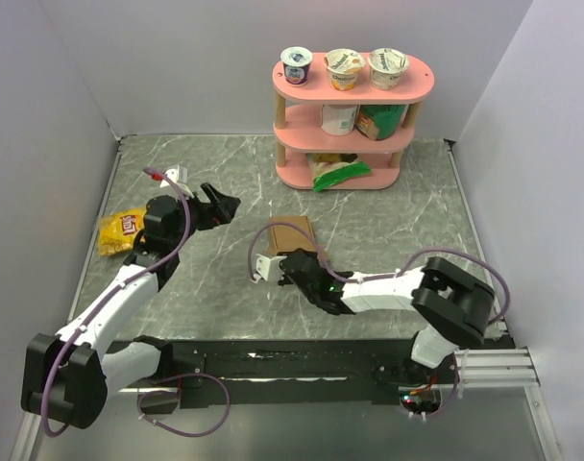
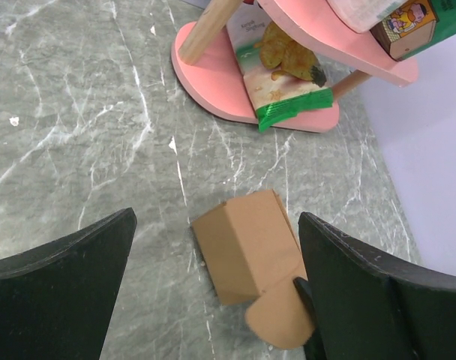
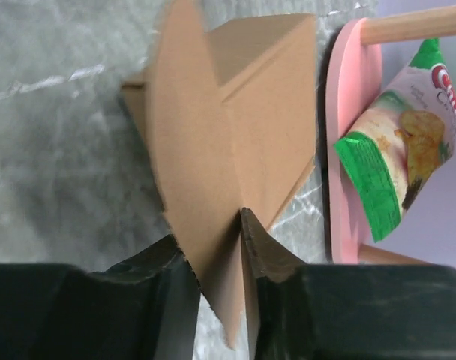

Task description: Fold the paper box

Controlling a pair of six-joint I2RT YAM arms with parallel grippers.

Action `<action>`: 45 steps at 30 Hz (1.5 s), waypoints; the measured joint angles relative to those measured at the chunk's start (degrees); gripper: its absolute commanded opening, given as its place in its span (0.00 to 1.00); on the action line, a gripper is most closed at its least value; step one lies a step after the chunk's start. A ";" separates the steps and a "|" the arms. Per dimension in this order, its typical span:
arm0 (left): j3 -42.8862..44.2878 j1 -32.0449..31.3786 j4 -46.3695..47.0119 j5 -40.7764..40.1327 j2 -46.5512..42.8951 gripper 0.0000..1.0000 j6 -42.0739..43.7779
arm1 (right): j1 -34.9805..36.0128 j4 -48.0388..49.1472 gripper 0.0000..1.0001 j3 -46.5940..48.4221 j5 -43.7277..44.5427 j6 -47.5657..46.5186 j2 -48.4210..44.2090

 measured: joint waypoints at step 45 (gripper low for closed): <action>-24.09 -3.58 22.25 15.04 -9.38 0.89 8.44 | -22.34 -45.53 0.74 19.65 -37.59 37.18 -19.47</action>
